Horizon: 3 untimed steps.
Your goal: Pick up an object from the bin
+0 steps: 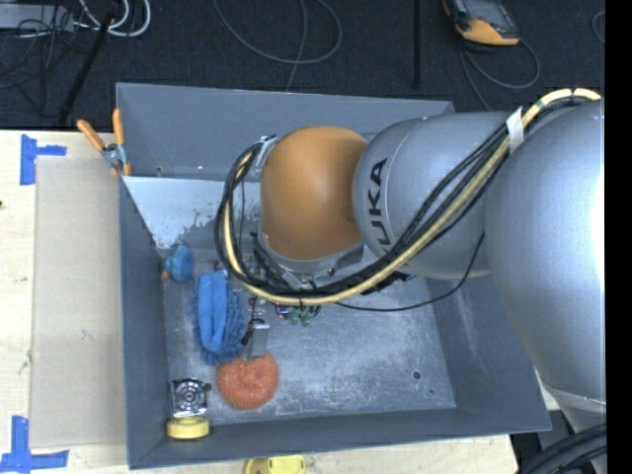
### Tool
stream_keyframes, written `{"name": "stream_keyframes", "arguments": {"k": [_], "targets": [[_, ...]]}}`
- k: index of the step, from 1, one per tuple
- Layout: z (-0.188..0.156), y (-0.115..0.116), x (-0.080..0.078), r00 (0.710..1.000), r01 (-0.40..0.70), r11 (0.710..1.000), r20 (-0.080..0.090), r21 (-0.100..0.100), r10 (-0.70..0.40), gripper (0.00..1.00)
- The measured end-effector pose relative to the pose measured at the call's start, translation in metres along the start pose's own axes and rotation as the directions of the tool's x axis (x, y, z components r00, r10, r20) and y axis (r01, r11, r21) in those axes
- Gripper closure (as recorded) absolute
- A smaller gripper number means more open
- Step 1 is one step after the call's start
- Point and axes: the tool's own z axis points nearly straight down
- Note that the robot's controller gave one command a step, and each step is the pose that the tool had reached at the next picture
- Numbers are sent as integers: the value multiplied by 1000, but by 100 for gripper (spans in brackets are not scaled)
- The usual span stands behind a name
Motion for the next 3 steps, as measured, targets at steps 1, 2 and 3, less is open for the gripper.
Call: {"name": "stream_keyframes", "arguments": {"k": [1,2,3], "targets": [[-5,-1,-2,1000,-5,1000,7,-1,5,0],[38,11,-23,952,307,952,15,2,-307,0],[32,30,-40,850,527,850,6,2,-527,0]]}}
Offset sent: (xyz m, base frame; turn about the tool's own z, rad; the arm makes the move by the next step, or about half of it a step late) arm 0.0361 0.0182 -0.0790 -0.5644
